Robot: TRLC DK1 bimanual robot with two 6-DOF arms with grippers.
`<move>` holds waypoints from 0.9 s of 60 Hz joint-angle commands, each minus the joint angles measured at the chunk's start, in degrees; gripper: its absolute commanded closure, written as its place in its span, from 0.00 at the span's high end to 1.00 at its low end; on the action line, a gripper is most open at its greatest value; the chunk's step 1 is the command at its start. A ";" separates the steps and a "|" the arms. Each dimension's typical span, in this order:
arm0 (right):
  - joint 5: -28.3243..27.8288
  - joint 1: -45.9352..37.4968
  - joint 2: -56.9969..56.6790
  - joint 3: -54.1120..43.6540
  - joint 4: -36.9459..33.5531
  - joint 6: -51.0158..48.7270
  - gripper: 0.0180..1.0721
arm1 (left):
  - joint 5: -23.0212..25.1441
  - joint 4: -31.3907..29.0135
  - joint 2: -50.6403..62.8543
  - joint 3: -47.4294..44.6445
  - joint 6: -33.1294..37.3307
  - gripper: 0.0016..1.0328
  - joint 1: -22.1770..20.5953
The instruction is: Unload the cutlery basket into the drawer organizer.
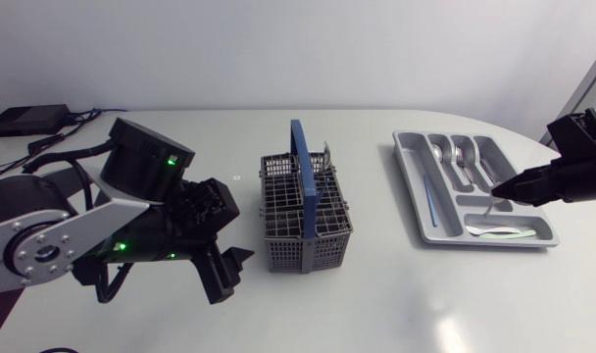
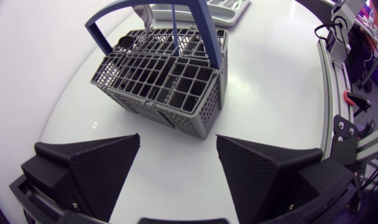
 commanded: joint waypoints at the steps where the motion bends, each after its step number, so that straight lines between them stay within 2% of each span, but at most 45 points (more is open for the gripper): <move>1: 1.53 -2.93 2.93 -2.37 1.69 -4.04 0.05 | -0.39 -0.38 -0.02 -1.31 -0.73 0.95 -0.63; 9: 5.40 -4.86 6.01 -5.27 8.28 -5.88 0.05 | -0.39 -0.38 0.06 -1.39 -0.99 0.95 -1.24; 23: 13.57 -3.63 10.93 -10.20 22.08 -5.71 0.05 | -0.48 -0.55 0.06 -1.39 -1.17 0.95 -1.51; 41: 19.90 0.15 18.05 -12.39 30.17 -4.74 0.06 | -0.66 -1.08 -0.20 -1.48 -1.34 0.95 -1.68; 44: 20.69 1.03 18.23 -12.92 31.13 -4.39 0.13 | -0.74 -1.08 -0.20 -1.48 -1.43 0.95 -1.77; 48: 20.96 2.08 18.31 -13.36 31.57 -3.95 0.27 | -0.74 -1.08 -0.20 -1.48 -1.52 0.95 -1.77; 54: 20.96 3.31 17.79 -13.62 31.04 -3.69 0.41 | -0.92 -1.08 -0.29 -1.48 -1.60 0.95 -2.03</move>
